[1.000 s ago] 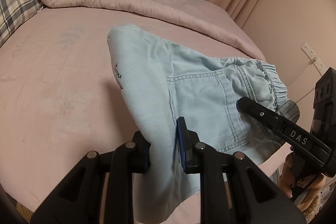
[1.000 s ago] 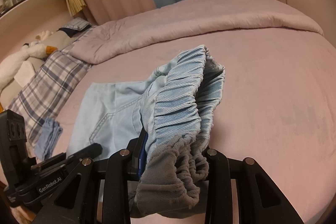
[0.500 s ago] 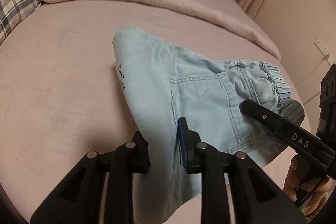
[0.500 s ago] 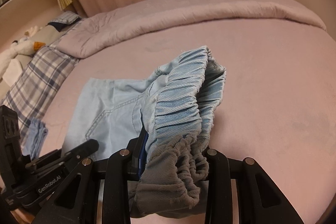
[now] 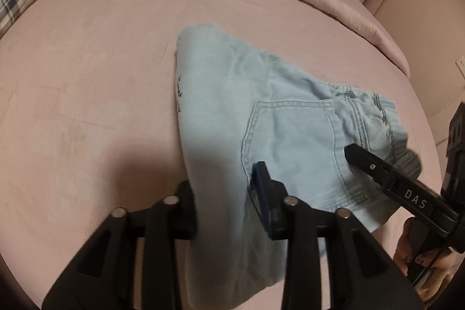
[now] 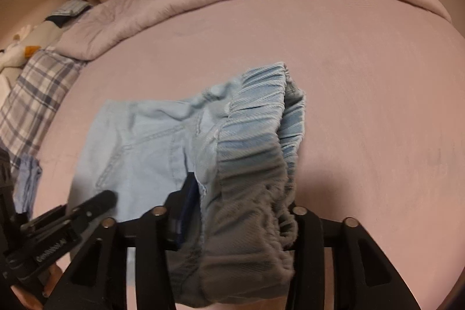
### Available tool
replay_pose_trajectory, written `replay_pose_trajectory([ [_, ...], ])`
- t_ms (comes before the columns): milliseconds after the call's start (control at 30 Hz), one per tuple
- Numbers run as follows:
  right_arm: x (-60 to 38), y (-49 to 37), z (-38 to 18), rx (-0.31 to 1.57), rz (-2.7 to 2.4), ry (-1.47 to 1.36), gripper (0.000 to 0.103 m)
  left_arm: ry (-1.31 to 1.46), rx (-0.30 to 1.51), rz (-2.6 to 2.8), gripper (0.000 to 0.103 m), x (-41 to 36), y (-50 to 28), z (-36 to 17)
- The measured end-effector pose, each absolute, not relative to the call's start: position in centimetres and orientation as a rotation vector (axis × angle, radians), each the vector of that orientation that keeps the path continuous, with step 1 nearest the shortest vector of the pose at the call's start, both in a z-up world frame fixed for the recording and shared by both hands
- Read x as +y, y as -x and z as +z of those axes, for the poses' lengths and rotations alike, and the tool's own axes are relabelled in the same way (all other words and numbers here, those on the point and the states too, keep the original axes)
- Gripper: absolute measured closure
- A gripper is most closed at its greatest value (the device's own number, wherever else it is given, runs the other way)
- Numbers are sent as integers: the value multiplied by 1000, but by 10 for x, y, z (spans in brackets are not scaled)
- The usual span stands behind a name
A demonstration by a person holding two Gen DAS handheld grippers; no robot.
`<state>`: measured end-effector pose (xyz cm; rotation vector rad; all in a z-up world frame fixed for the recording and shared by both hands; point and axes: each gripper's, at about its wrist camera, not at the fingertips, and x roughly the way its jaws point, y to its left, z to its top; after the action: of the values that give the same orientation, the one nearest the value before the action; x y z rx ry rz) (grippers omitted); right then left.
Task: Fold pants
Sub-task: 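Lay the waistband down with the right gripper and open both grippers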
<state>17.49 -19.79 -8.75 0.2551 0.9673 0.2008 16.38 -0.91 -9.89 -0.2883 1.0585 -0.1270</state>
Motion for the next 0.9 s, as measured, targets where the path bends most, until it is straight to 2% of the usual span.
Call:
replay_pose_trajectory([
  [33,-199,-175,-89,976,193,-259,50,288,1068,-122,48,-8,-163,-99],
  [100,-201,-171,-87,984,183,-263,43,276,1070,-107,34,-7,-158,-95],
  [133,-203,-167,-84,985,169,-252,36,268,1060,-96,28,-6,-154,-89],
  [267,-211,-150,-68,949,116,-213,31,256,1011,-89,16,-5,-136,-65],
  [400,-221,-122,-40,880,115,-215,21,224,937,-96,0,-8,-114,-30],
  [600,-225,-78,-2,778,127,-210,17,188,877,-120,1,-15,-86,-1],
  [900,-214,-72,2,739,102,-191,16,196,863,-128,1,-15,-66,4],
])
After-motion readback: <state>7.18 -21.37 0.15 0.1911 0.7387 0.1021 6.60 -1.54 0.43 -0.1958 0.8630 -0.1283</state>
